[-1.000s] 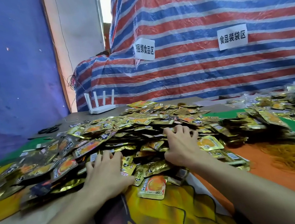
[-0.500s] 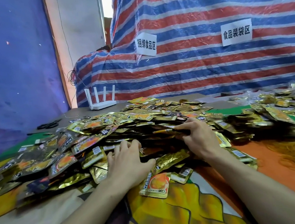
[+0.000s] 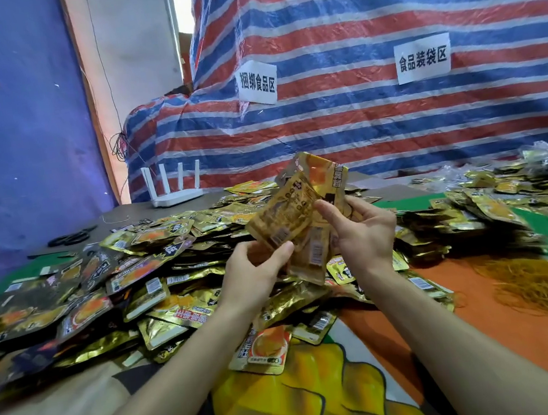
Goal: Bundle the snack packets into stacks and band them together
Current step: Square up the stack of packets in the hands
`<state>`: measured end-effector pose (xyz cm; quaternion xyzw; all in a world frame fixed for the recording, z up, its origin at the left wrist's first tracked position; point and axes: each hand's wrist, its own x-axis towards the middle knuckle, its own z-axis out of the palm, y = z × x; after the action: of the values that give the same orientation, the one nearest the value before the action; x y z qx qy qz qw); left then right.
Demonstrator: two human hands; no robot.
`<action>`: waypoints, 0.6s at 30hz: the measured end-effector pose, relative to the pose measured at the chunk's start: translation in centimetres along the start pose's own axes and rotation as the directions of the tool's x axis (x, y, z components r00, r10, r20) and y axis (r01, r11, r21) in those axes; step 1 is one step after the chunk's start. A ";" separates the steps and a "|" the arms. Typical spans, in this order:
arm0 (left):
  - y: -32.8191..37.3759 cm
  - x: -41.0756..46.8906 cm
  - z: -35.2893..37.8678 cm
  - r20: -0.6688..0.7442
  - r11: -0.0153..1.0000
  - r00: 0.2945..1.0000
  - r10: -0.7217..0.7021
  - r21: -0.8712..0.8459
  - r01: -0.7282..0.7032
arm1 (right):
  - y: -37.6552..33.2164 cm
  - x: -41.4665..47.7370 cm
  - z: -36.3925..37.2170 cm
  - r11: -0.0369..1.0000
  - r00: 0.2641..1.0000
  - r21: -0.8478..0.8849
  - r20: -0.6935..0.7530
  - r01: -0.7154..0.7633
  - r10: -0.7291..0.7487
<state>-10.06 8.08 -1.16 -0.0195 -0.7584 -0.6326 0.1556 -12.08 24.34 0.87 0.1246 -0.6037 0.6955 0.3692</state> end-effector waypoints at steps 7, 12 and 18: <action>1.5 -0.2 -1.2 -0.134 0.966 0.969 0.206 0.185 -0.180 | 0.0 -1.1 0.7 0.998 0.991 0.017 0.125 -0.056 0.053; 1.2 0.6 -1.9 0.087 0.998 0.996 0.027 0.051 -0.031 | 0.7 -1.9 1.3 0.997 0.992 -0.007 0.099 -0.079 0.079; -0.6 0.9 -1.6 0.139 0.992 0.988 -0.073 -0.095 0.087 | 1.4 -3.6 2.6 0.996 0.991 -0.003 0.095 -0.094 0.094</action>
<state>-10.75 6.30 -1.29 -0.0396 -0.7345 -0.6730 0.0771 -11.20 20.58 -1.77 0.1293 -0.6255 0.7056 0.3068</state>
